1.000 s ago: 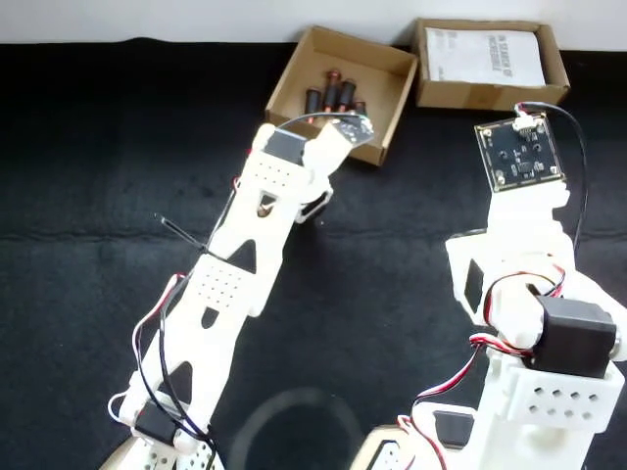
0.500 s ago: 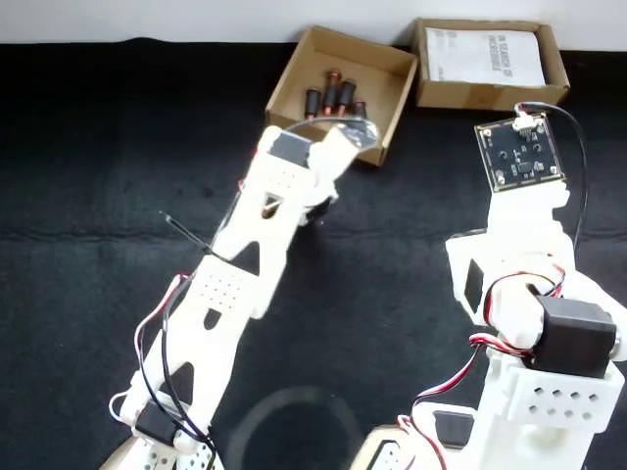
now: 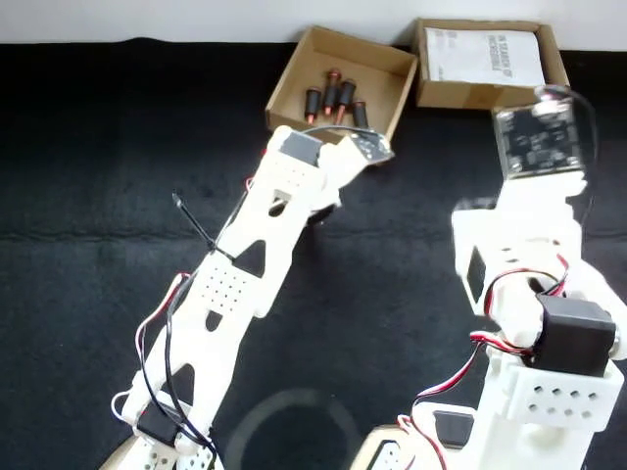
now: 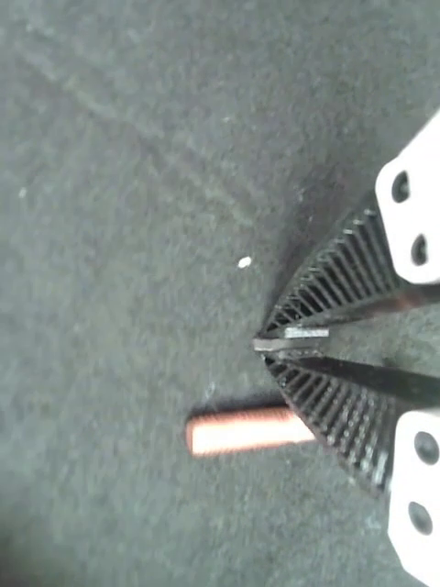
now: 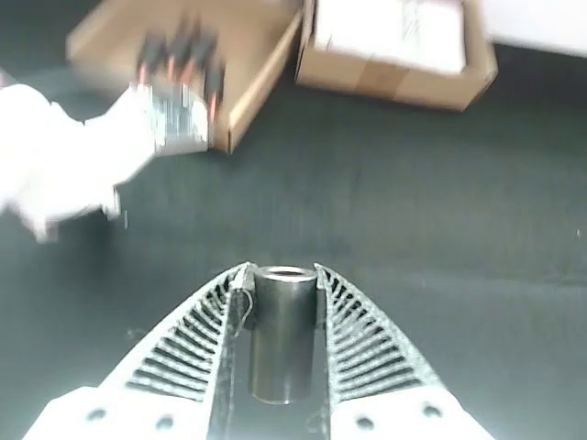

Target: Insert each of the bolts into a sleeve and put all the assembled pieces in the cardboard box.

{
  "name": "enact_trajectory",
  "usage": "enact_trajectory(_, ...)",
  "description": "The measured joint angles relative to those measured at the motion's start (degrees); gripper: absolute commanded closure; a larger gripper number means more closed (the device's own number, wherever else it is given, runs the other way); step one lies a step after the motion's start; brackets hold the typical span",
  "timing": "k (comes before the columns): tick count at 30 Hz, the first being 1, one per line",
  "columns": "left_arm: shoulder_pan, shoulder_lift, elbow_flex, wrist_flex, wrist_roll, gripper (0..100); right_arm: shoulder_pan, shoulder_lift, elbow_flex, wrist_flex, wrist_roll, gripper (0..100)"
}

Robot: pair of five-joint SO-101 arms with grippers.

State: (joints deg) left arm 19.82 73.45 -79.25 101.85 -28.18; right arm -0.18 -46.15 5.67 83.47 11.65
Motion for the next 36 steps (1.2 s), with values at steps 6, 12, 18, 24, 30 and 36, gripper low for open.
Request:
enact_trajectory(6, 1.0, -3.1, 4.9, 0.0, 8.0, 99, 0.0, 0.0, 1.3, -10.5, -15.8, 99.0)
enact_trajectory(12, 0.6, -7.4, 11.8, 0.0, 22.1, 99, 0.0, -0.3, 14.2, -23.5, -30.9, 99.0)
enact_trajectory(18, -0.8, -14.3, 20.9, 0.0, 36.7, 99, 0.0, -5.6, 33.5, -41.2, -33.0, 99.1)
enact_trajectory(24, -1.0, -17.2, 23.6, -0.3, 40.7, 99, 0.0, -9.6, 49.3, -52.2, -33.0, 99.1)
enact_trajectory(30, -1.0, -17.6, 23.7, -6.3, 41.3, 99, 0.0, -9.8, 55.3, -56.1, -33.0, 99.1)
enact_trajectory(36, -2.2, -17.6, 26.7, -12.2, 41.3, 99, 0.0, -10.0, 55.5, -56.4, -31.8, 99.1)
